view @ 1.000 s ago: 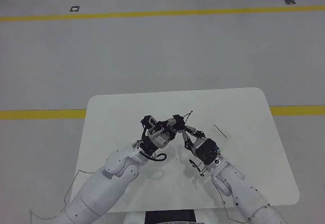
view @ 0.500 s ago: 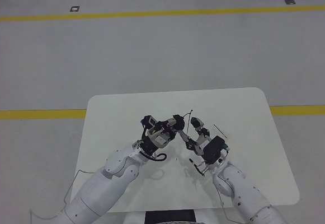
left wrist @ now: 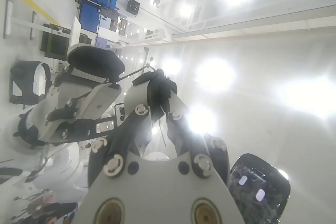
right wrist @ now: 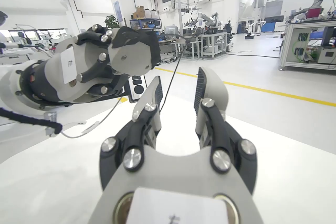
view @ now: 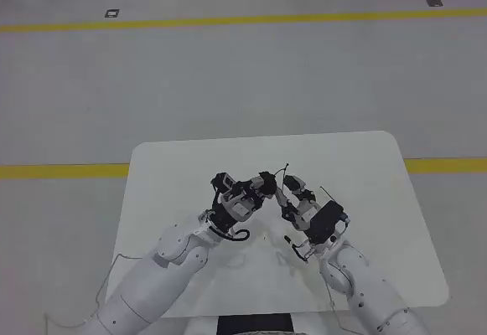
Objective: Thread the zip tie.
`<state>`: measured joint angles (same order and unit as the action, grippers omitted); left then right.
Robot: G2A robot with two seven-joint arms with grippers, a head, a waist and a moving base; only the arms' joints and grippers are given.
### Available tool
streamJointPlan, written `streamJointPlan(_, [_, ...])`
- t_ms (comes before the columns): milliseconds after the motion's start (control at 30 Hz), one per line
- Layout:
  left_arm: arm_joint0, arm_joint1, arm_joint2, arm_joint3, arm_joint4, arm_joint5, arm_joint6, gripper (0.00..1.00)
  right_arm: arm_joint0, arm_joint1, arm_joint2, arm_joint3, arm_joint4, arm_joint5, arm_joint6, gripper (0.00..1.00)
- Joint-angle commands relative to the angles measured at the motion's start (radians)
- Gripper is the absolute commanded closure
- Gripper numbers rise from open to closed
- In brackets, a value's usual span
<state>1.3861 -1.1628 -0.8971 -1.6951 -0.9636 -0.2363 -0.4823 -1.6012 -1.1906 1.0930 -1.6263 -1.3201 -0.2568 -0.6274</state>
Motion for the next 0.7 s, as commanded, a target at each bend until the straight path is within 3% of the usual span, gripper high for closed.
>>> streamJointPlan(0, [0.000,0.000,0.000,0.000,0.000,0.000,0.000,1.00,0.000,0.000,0.001,-0.002,-0.005,0.002,-0.002,0.88])
streamJointPlan(67, [0.000,0.000,0.000,0.000,0.000,0.000,0.000,1.00,-0.001,-0.001,0.002,-0.003,-0.014,0.006,-0.004,1.00])
streamJointPlan(333, [0.000,0.000,0.000,0.000,0.000,0.000,0.000,1.00,-0.003,-0.001,0.004,0.000,-0.050,0.015,-0.006,1.00])
streamJointPlan(667, [0.000,0.000,0.000,0.000,0.000,0.000,0.000,1.00,-0.002,0.003,0.006,0.029,-0.184,0.054,-0.001,1.00])
